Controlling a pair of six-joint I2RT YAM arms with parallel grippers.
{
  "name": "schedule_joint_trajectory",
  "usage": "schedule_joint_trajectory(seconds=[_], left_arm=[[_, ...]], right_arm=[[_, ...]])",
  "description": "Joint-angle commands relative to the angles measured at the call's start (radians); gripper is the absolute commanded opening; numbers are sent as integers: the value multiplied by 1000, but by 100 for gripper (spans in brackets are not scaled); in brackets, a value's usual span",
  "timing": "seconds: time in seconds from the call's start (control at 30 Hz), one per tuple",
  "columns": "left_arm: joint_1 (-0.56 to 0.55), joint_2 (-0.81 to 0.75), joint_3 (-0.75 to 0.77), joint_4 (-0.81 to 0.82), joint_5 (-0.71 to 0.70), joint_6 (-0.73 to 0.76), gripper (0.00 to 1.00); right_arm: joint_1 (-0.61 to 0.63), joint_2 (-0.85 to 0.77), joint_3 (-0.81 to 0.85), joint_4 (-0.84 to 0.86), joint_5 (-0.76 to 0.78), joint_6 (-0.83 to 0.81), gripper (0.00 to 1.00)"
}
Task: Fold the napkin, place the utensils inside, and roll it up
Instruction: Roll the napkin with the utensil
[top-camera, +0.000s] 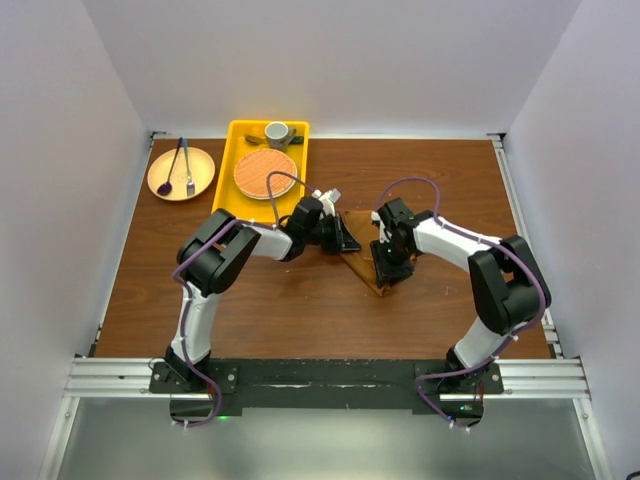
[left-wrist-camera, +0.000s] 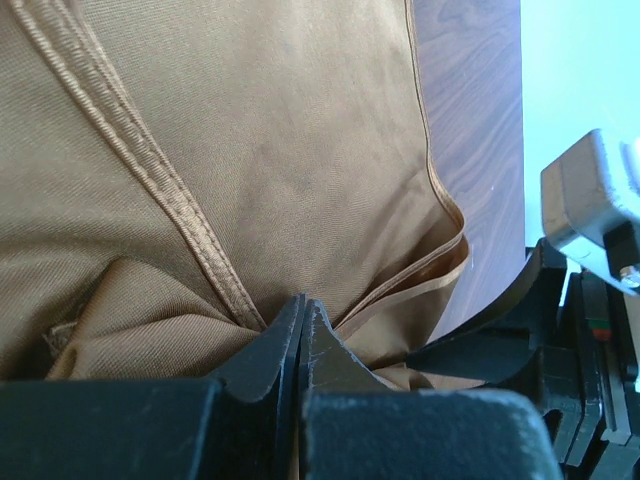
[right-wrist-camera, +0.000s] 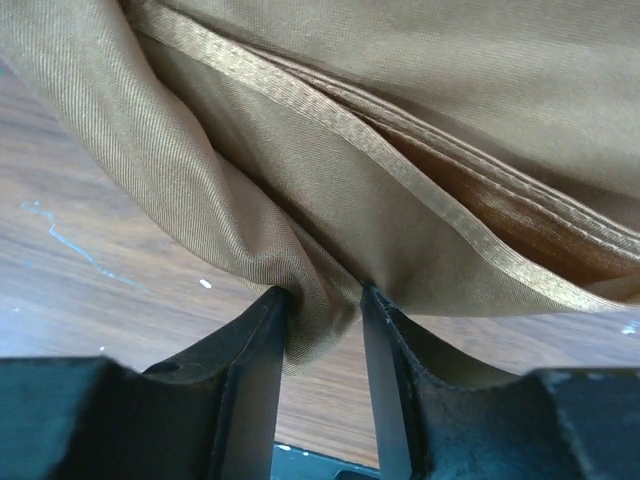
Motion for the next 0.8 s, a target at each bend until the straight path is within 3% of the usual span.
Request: schedule_joint_trajectory(seconds=[0.0, 0.23, 0.53, 0.77], left_arm=[[18, 99, -57, -261, -84, 100, 0], [24, 120, -29, -291, -39, 102, 0], [42, 137, -15, -328, 38, 91, 0], [58, 152, -9, -334, 92, 85, 0]], right_arm=[[23, -41, 38, -15, 119, -29, 48], [138, -167, 98, 67, 36, -209, 70], [231, -85, 52, 370, 154, -297, 74], [262, 7, 27, 415, 168, -328, 71]])
